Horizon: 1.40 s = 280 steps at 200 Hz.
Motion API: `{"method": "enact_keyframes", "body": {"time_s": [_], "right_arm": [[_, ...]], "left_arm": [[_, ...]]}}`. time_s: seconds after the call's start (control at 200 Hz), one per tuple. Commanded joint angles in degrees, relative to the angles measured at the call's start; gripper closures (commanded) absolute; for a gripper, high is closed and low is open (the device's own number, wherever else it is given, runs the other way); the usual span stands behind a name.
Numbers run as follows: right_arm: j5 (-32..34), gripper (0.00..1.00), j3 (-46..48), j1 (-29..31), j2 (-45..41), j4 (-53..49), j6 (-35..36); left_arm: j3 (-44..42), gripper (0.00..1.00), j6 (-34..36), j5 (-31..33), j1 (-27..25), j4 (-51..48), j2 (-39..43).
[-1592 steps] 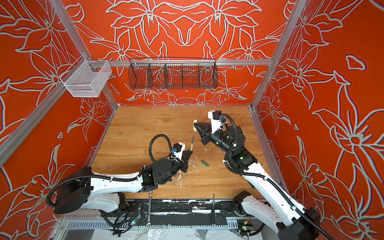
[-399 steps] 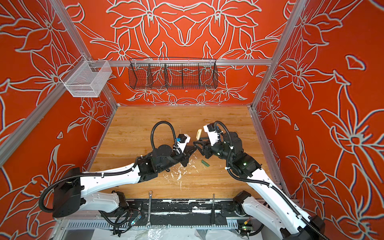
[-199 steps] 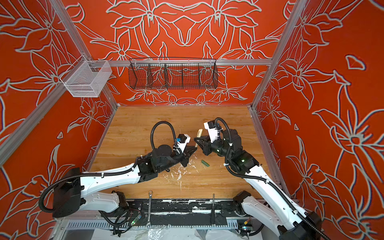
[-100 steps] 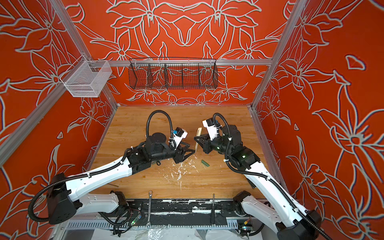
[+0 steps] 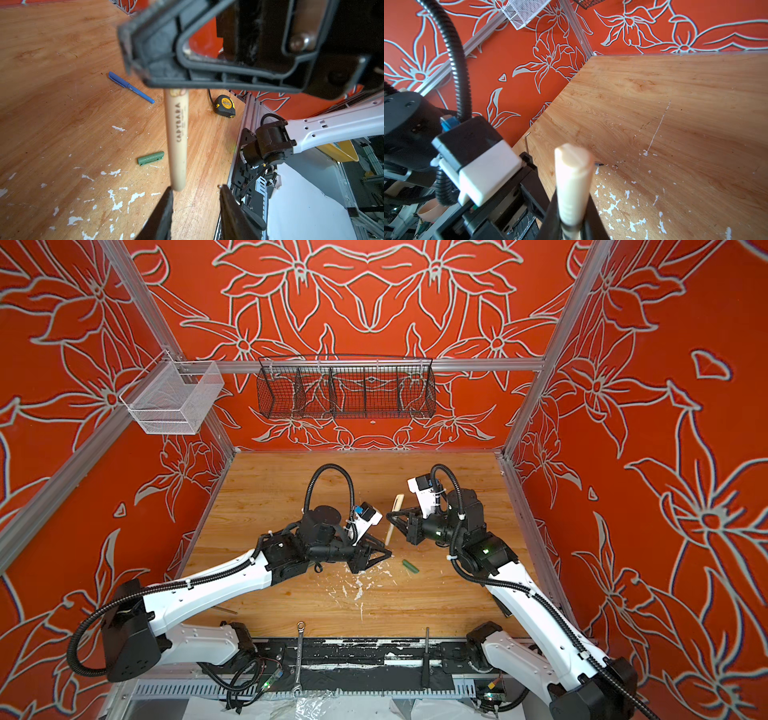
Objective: Insert the pens into the pen caps
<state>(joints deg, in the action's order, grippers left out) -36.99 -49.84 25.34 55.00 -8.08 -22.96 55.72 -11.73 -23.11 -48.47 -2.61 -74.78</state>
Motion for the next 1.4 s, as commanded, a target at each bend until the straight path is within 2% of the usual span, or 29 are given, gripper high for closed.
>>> {"method": "enact_keyframes", "body": {"time_s": [0.0, 0.39, 0.525, 0.751, 1.121, 1.376, 1.396], "right_arm": [[-2.38, 1.00, 1.46, -0.21, -0.60, 3.07, -1.66], [-3.68, 1.00, 4.93, -0.20, 0.10, 8.36, -5.48], [-2.75, 1.00, 6.67, -0.16, -0.32, 12.26, -7.81], [-2.59, 1.00, 8.72, -0.21, -0.26, 15.33, -9.36], [-2.21, 1.00, 9.46, -0.20, -0.82, 15.81, -8.93], [-1.52, 1.00, 9.48, -0.21, -2.79, 13.11, -7.41], [-1.58, 1.00, 9.52, -0.21, -2.74, 13.09, -7.45]], "left_arm": [[1.76, 0.64, -0.03, -1.91, 0.61, 0.34, -0.29], [1.75, 0.62, -0.57, -2.44, 0.83, 1.26, -0.24], [1.98, 0.65, -0.73, -2.64, 0.83, 1.38, -0.98], [2.28, 0.75, -0.79, -2.02, 1.01, 1.53, -1.38], [2.81, 1.00, -1.53, -2.74, 1.23, 2.33, -3.68], [1.71, 1.00, -2.54, -0.53, 1.87, 2.61, -3.41], [1.67, 0.90, -2.68, -0.36, 1.95, 2.61, -3.38]]}}
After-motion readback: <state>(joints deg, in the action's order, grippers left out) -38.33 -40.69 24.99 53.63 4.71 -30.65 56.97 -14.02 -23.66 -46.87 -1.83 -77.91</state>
